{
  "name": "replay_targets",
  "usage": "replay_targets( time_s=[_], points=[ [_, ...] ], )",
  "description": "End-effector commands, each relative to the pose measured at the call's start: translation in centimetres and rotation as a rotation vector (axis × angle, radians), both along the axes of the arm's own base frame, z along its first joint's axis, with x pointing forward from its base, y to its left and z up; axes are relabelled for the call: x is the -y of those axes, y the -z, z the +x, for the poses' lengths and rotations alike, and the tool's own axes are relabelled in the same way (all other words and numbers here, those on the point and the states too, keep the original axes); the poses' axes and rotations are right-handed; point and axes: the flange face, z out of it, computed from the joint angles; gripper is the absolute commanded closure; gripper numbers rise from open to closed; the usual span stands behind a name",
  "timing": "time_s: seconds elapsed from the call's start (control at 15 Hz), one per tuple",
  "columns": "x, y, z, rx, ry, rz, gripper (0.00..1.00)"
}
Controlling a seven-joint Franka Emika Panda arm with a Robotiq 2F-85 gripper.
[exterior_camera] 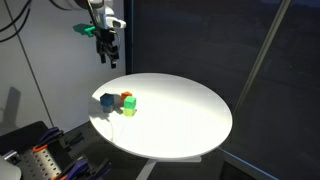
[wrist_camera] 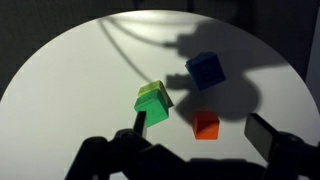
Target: Put the blue block on the grey block
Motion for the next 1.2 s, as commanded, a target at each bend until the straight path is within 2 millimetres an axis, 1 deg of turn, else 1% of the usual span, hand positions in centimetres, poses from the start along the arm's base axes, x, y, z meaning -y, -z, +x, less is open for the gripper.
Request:
replay_targets(
  time_s=[0.0,0.2,0.47,0.73,1.13],
  points=[
    [1.2,-2.0,-1.8,0.027,0.025,0.050,0.00],
    [1.7,-2.9,-2.4,0.042,0.025,0.092,0.00],
    [1.9,-3.9,-3.2,0.040,-0.019,0.130,0.00],
    [1.9,-4.9,-4.0,0.009,-0.057,0.100,0.00],
    [1.6,-6.7,-5.4,0.019,-0.056,0.061,0.00]
  ],
)
